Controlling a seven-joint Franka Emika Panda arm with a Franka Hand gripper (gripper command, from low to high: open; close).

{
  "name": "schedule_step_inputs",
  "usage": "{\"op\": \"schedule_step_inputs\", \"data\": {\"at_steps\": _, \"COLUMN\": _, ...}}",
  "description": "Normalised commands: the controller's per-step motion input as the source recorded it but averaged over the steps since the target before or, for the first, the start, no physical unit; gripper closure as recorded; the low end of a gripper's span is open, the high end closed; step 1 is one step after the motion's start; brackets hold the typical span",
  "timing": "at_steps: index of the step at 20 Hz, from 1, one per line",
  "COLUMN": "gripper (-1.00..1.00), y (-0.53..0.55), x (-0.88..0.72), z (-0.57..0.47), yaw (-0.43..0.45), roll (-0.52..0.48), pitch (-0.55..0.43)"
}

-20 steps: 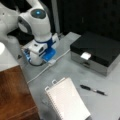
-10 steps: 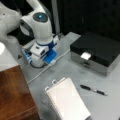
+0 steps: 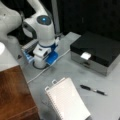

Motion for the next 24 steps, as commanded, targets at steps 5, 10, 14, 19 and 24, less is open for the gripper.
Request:
{"op": "schedule_step_inputs", "data": {"at_steps": 5, "gripper": 1.00, "y": 0.06, "x": -0.55, "z": -0.27, "yaw": -0.101, "roll": 0.099, "pitch": -0.384}}
{"op": "schedule_step_inputs", "data": {"at_steps": 10, "gripper": 1.00, "y": -0.01, "x": -0.55, "z": -0.30, "yaw": -0.082, "roll": 0.132, "pitch": -0.397}}
{"op": "schedule_step_inputs", "data": {"at_steps": 14, "gripper": 1.00, "y": -0.08, "x": -0.55, "z": -0.33, "yaw": -0.045, "roll": 0.170, "pitch": -0.411}}
{"op": "schedule_step_inputs", "data": {"at_steps": 19, "gripper": 1.00, "y": -0.13, "x": -0.60, "z": -0.32, "yaw": -0.031, "roll": 0.190, "pitch": -0.407}}
{"op": "schedule_step_inputs", "data": {"at_steps": 24, "gripper": 1.00, "y": -0.12, "x": -0.68, "z": -0.33, "yaw": -0.043, "roll": 0.187, "pitch": -0.415}}
